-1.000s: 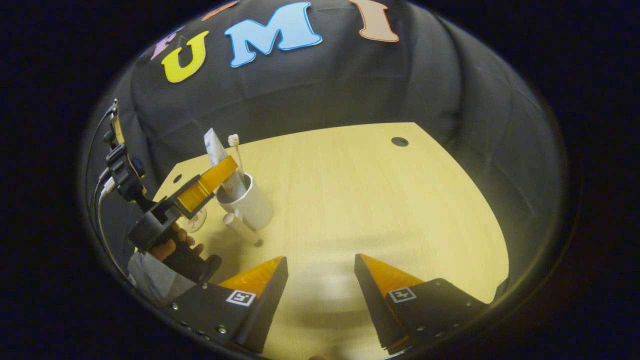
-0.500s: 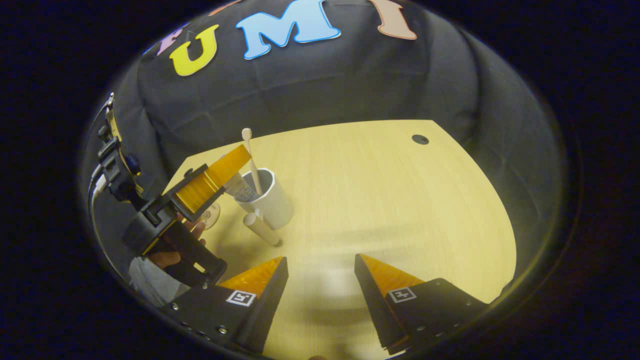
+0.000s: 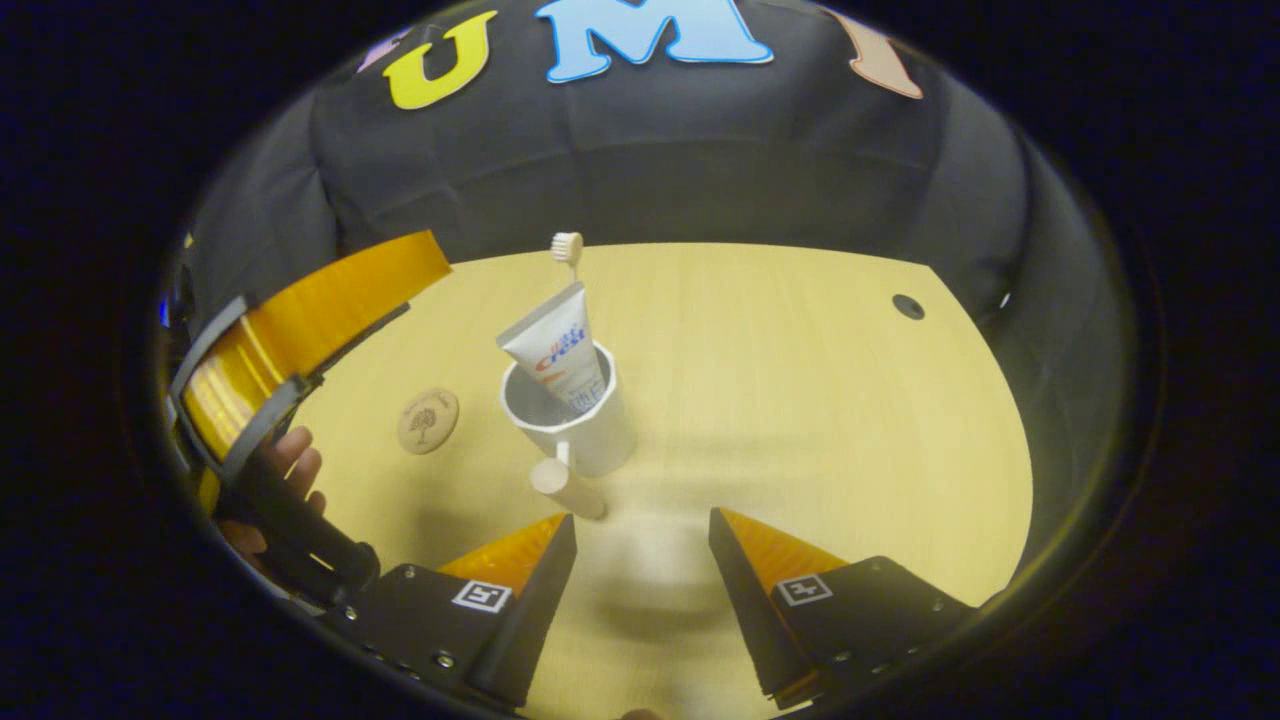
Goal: Put the toothbrush and toothpaste on the desktop into the cup, then pick up the cup and place it on the coaster on the desktop.
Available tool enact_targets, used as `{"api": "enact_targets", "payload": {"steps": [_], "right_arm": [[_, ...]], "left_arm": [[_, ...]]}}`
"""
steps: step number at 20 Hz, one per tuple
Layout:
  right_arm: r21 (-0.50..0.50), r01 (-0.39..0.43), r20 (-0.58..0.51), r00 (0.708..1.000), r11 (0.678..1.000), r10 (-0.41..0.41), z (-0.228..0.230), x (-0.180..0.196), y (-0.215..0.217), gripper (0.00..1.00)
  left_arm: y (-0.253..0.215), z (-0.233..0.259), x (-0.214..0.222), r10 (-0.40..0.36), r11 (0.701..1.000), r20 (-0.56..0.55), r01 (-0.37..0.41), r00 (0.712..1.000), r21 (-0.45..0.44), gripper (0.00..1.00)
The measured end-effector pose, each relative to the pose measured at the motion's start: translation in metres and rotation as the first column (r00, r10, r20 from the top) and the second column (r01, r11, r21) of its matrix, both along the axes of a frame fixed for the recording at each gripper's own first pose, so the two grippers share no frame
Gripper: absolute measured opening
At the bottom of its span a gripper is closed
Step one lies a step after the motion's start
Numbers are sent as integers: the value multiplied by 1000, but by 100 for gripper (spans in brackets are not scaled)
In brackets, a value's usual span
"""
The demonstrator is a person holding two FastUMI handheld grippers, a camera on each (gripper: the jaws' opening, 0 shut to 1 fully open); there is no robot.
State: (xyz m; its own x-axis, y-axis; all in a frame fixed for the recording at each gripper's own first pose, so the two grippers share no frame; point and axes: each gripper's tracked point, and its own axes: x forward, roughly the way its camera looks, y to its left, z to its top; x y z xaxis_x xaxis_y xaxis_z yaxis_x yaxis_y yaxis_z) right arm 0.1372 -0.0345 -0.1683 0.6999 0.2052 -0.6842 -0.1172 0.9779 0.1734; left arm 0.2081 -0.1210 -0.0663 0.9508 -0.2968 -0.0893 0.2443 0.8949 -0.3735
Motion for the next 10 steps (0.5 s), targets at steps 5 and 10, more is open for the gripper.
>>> {"api": "enact_targets", "payload": {"steps": [5,10], "right_arm": [[-27,-83,-46,996,996,82,-6,0,23,80],[-63,-110,-75,992,992,105,-14,12,35,80]], "left_arm": [[41,-1,-19,58,998,-40,-57,998,15,97],[80,-11,-35,128,992,-93,-129,987,3,97]]}}
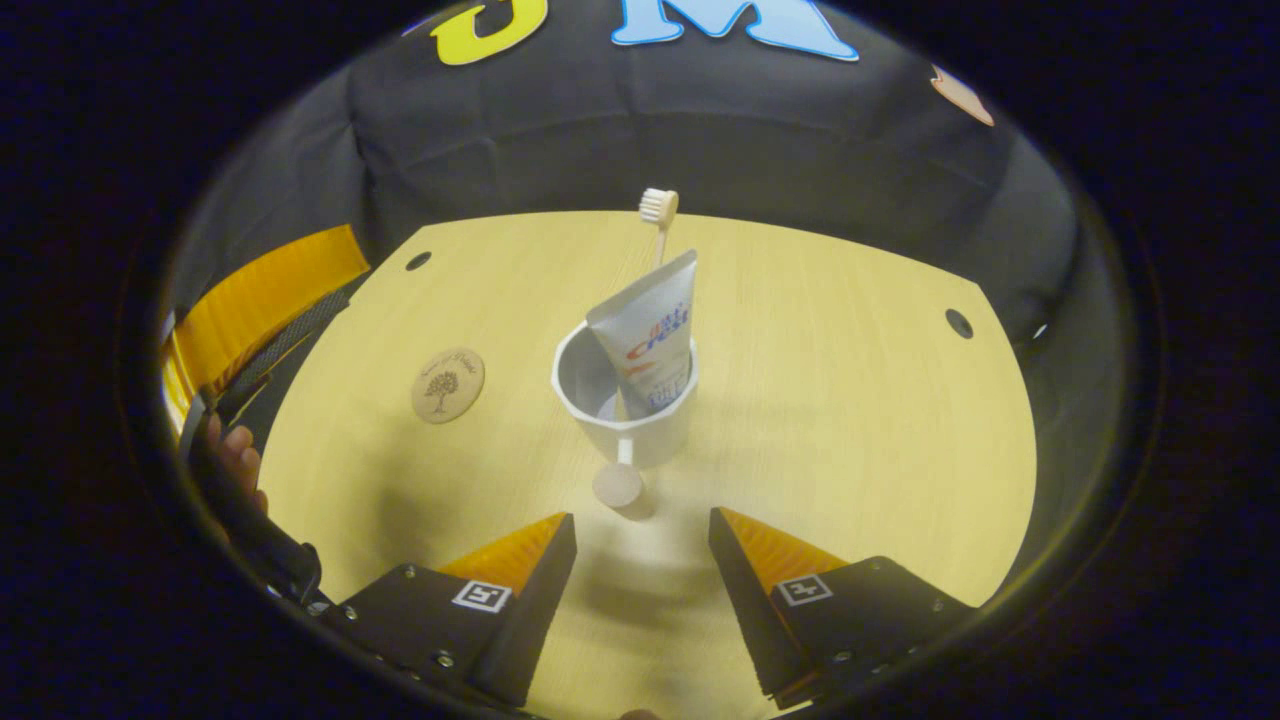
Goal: Put the toothbrush and toothpaste on the desktop into the cup, then pick up the cup and place it on the coaster on the desktop.
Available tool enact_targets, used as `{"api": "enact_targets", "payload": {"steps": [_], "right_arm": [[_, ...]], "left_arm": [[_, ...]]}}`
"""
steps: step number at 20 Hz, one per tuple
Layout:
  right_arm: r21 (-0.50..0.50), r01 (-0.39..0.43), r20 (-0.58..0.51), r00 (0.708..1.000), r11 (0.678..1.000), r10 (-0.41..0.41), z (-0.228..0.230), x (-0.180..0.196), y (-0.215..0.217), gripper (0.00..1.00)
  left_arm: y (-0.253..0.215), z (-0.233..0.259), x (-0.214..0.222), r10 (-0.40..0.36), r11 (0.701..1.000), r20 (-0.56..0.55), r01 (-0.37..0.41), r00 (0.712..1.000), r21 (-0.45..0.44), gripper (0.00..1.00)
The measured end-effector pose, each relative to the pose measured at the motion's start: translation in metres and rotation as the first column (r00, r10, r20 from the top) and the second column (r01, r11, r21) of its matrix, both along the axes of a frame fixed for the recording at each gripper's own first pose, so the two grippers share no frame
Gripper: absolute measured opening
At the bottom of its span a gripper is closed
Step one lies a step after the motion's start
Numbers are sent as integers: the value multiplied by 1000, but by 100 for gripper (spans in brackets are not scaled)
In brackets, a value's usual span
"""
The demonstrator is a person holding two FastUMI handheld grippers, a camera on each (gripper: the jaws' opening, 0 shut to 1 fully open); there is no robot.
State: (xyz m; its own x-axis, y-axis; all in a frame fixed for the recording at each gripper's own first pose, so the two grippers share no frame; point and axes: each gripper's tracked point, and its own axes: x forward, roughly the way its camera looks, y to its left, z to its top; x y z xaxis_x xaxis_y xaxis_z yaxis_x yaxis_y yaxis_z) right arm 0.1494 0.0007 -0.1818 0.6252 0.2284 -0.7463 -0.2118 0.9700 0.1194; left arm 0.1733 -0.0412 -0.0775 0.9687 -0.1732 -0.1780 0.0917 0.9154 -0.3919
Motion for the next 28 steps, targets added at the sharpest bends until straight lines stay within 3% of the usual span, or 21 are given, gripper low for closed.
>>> {"api": "enact_targets", "payload": {"steps": [6,15,19,20,22,26,28], "right_arm": [[-77,-37,-20,999,996,36,-6,25,8,80],[-120,-62,-133,990,991,46,-29,44,18,79],[-97,-36,-167,986,995,20,-36,51,17,68],[-92,-34,-165,986,995,19,-39,55,17,60],[-85,-34,-183,983,996,18,-48,54,17,60],[-100,-40,-162,987,994,23,-43,56,16,25],[-115,-54,-148,988,992,37,-42,53,16,22]], "left_arm": [[36,-13,-18,66,998,-37,-65,997,23,97],[37,-34,-40,57,997,-96,-52,994,51,97],[39,-36,-54,57,998,-117,-54,991,34,97],[39,-37,-56,56,998,-120,-52,991,31,97],[41,-40,-59,59,998,-126,-56,990,29,97],[45,-46,-62,64,998,-145,-62,987,13,97],[46,-49,-62,66,998,-154,-65,986,9,97]]}}
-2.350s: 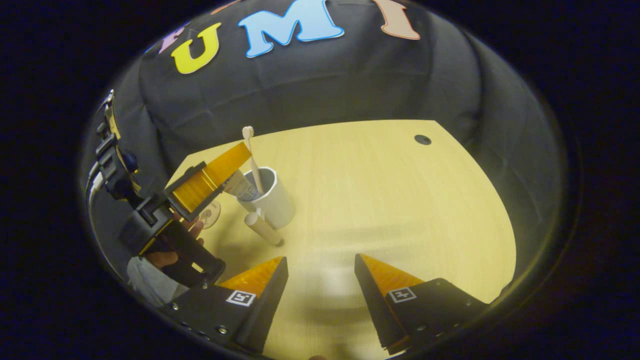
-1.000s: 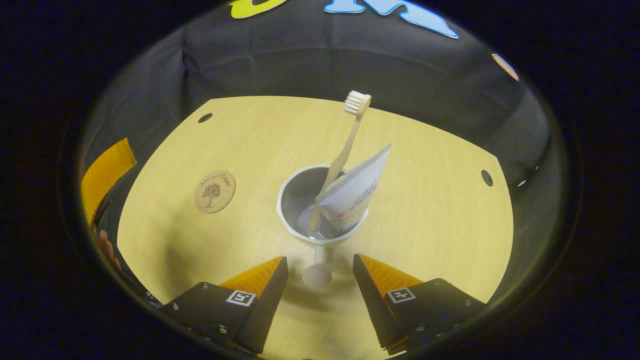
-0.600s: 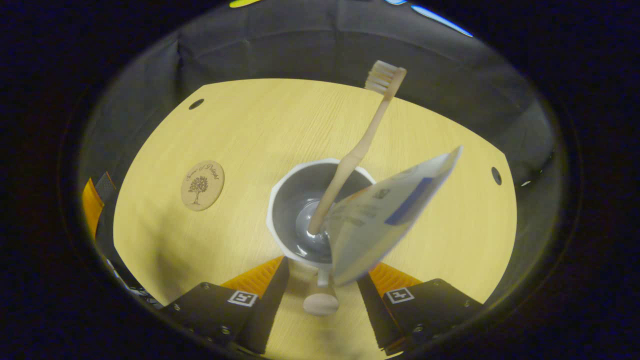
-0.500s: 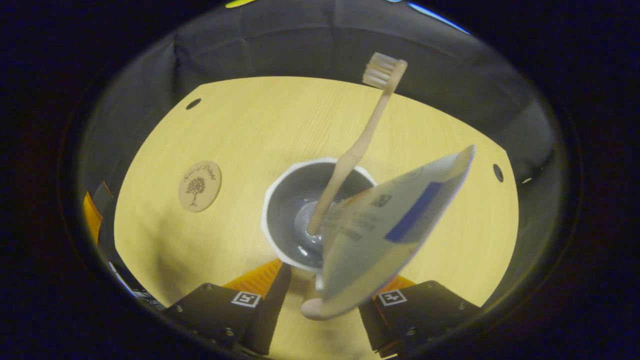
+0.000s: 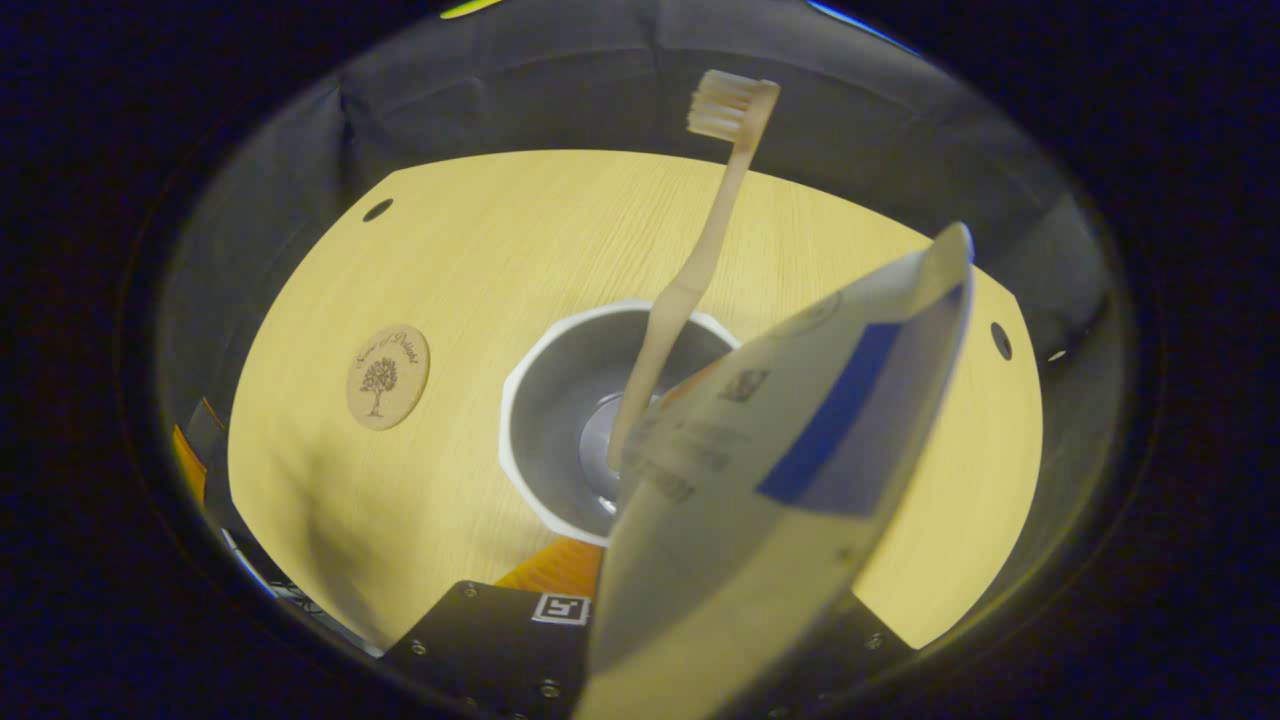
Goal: Put the toothbrush and toothpaste on the desktop into the cup, then pick up the cup and place it on the coaster on the desktop.
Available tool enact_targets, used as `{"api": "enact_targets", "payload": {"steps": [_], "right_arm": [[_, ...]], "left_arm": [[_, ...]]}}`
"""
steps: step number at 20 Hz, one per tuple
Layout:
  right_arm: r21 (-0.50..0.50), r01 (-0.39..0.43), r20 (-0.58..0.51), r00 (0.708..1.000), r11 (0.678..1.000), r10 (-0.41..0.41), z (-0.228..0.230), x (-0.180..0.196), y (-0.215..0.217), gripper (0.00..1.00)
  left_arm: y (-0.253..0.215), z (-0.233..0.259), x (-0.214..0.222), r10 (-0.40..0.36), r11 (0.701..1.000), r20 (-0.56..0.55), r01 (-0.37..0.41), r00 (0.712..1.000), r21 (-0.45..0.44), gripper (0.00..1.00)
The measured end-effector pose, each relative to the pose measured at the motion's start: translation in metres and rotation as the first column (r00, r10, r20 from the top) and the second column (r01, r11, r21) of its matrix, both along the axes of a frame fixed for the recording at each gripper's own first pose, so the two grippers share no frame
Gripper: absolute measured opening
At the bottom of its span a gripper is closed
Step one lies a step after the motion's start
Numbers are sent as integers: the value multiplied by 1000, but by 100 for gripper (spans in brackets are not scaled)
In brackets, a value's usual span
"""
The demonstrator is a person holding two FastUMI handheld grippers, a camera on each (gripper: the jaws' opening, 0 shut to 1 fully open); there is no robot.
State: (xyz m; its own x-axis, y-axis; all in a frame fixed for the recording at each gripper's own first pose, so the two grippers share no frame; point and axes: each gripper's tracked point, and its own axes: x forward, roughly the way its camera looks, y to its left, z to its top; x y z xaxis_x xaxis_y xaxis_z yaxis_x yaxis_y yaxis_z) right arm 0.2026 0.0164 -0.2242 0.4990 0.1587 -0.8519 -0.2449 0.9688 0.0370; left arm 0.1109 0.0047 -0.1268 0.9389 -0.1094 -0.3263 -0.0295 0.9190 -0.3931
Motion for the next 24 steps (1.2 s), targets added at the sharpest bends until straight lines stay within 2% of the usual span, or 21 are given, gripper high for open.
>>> {"api": "enact_targets", "payload": {"steps": [5,9,12,13,19,24], "right_arm": [[-67,-28,60,998,997,33,2,3,1,19],[-47,-47,73,996,998,51,12,-3,20,19],[-26,-69,76,995,997,71,22,-6,43,20],[-20,-78,76,994,997,79,25,-6,52,20],[41,-133,65,989,990,130,36,-10,120,20],[44,-172,70,983,984,169,39,-8,164,20]], "left_arm": [[8,-4,-6,6,1000,-9,-6,1000,-9,97],[19,-5,-12,12,1000,-11,-12,1000,-8,97],[33,-6,-20,17,1000,-13,-18,1000,-9,100],[38,-7,-24,21,1000,-15,-21,1000,-7,97],[78,-9,-48,44,999,-23,-44,999,-8,97],[110,-13,-64,66,998,-29,-66,997,-7,97]]}}
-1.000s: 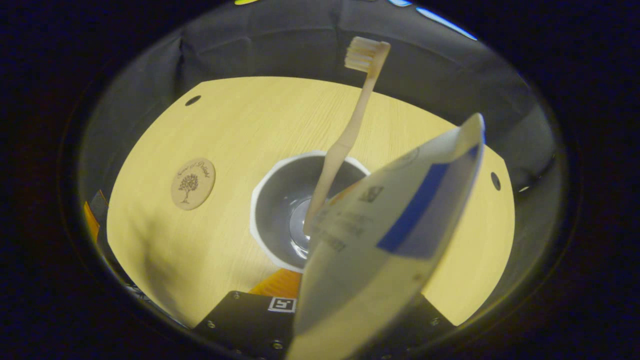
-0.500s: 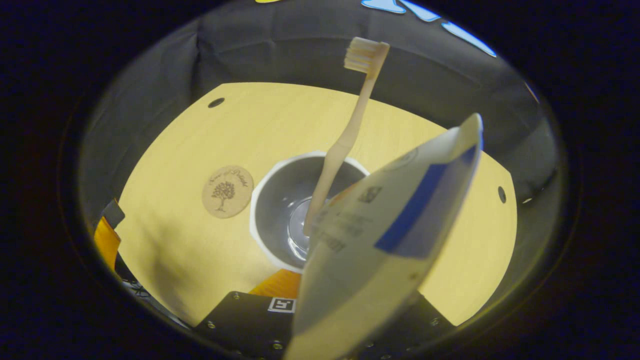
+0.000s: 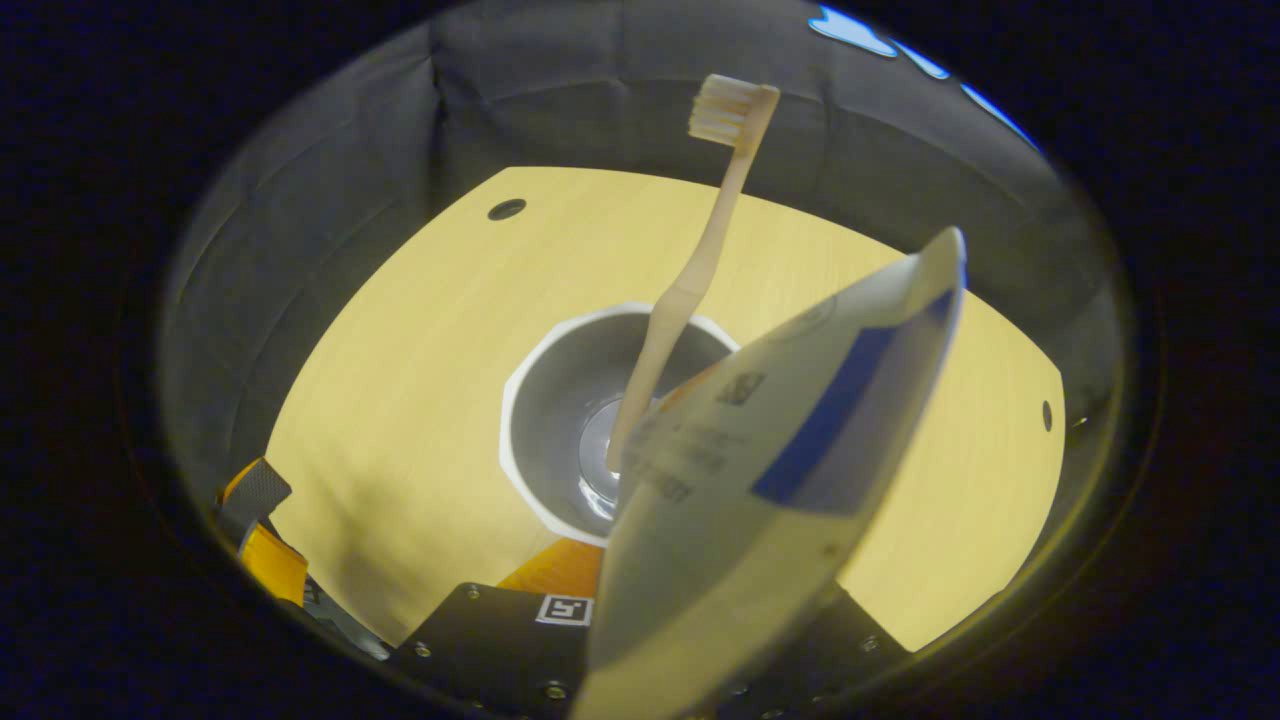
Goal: Put the toothbrush and toothpaste on the desktop into the cup, then pick up the cup and place it on the coaster on the desktop.
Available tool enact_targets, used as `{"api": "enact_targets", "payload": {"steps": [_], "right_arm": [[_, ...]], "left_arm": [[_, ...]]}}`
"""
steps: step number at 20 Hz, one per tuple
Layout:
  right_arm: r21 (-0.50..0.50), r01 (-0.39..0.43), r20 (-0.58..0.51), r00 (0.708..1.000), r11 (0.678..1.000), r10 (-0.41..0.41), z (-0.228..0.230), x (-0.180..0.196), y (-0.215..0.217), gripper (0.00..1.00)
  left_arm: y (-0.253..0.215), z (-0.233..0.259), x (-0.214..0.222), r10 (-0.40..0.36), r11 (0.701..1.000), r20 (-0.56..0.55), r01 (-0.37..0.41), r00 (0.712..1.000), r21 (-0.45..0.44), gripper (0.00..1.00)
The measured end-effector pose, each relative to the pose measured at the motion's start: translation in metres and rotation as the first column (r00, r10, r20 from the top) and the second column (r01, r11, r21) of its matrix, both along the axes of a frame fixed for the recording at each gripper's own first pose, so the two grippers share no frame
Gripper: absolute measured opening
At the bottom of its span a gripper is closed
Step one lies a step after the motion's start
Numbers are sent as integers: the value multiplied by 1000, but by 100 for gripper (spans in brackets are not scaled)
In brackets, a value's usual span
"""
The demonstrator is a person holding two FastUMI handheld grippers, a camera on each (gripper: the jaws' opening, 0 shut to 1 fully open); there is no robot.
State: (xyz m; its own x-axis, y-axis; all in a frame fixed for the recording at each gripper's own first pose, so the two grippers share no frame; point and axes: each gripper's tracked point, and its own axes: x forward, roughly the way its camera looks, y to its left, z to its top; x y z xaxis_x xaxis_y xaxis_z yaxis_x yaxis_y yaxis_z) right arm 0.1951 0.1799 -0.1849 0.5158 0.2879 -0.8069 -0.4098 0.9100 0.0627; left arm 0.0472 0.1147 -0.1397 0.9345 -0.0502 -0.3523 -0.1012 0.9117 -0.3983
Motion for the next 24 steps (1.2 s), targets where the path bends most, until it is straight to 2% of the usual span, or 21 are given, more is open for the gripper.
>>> {"api": "enact_targets", "payload": {"steps": [7,16,21,23,24], "right_arm": [[-44,-15,-16,1000,999,14,-12,12,36,19],[-64,-22,-9,1000,998,21,-16,13,44,22],[-95,-25,66,997,995,31,0,14,33,34],[-95,-21,99,995,995,31,13,8,29,47],[-84,-18,114,993,996,27,21,4,28,47]], "left_arm": [[33,-4,-22,49,999,-11,-50,999,-3,97],[38,-5,-29,73,997,-15,-73,997,-10,97],[37,-1,-31,80,997,-10,-81,997,-9,97],[35,4,-29,80,997,0,-80,997,-3,100],[33,8,-28,76,997,6,-76,997,6,97]]}}
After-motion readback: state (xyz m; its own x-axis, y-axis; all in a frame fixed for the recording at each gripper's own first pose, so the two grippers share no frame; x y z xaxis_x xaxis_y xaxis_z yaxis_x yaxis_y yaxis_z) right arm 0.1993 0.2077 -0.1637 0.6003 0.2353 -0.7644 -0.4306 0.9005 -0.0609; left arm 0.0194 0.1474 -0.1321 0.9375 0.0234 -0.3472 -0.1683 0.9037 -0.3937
